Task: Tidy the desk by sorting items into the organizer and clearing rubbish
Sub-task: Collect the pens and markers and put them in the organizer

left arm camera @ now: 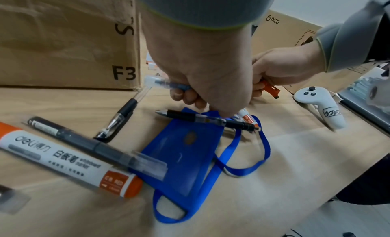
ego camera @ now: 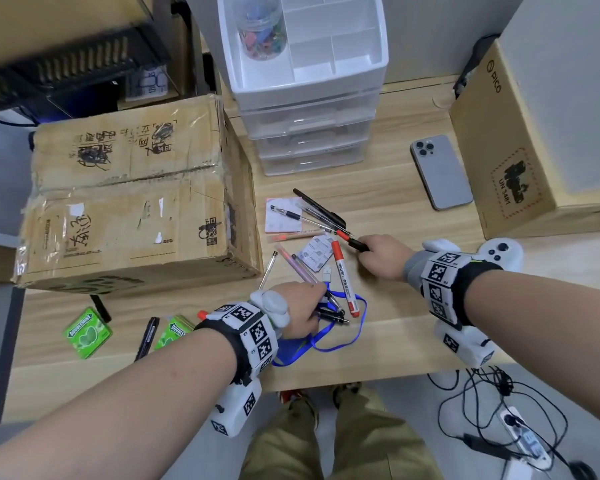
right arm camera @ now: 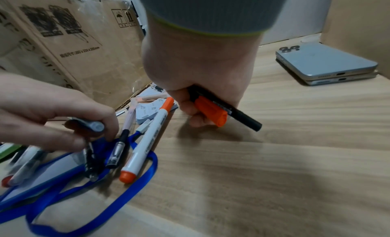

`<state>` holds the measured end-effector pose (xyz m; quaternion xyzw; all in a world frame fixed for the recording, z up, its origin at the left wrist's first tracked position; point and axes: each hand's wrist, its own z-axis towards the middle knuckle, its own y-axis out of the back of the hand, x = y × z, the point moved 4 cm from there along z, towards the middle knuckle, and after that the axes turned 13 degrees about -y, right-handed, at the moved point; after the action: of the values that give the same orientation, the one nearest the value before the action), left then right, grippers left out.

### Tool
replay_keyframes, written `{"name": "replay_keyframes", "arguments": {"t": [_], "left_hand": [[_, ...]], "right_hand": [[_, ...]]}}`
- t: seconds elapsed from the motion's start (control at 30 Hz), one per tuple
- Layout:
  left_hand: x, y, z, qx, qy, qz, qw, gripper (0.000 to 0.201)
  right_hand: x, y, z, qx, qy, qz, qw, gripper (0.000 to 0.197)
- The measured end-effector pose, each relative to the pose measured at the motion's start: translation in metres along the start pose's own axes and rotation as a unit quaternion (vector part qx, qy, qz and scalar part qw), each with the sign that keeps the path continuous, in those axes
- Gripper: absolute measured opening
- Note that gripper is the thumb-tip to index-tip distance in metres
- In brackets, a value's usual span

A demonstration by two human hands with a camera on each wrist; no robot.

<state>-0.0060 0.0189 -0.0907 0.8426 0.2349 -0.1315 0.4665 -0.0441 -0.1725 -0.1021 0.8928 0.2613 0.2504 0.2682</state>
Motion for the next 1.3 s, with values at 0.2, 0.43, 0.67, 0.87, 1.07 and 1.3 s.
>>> {"name": "replay_keyframes", "arguments": {"t": [0.2,0.43,0.67,0.87,1.07,1.3], "left_hand": [[0.002,-0.008,0.006,0.039,-0.008,0.011,0.999,0.019],[0.000,0.002,0.001,-0.005,0.000,0.036,0.999,0.024],[0.007,0.017,-0.019,-0.033,0.069,0.025,0.997,0.019],[0.021,0.017,-0.040,0.018,0.102,0.022,0.994,0.020],[0.035,0.014,-0.050,0.011,0.156,0.037,0.987,0.034],[0.051,0.003,-0.054,0.027,0.290,0.065,0.954,0.023]], "right_hand": [[0.011,-0.015,0.002,-0.036,0.015,-0.010,0.999,0.031],[0.012,-0.010,0.007,-0.023,0.009,-0.008,1.000,0.025],[0.022,0.007,0.007,-0.024,0.021,0.054,0.998,0.015],[0.042,0.002,0.011,-0.001,0.062,0.084,0.995,0.012],[0.066,-0.014,0.007,0.020,0.103,0.038,0.994,0.004],[0.075,-0.038,0.003,-0.014,0.122,-0.145,0.982,0.034]]}}
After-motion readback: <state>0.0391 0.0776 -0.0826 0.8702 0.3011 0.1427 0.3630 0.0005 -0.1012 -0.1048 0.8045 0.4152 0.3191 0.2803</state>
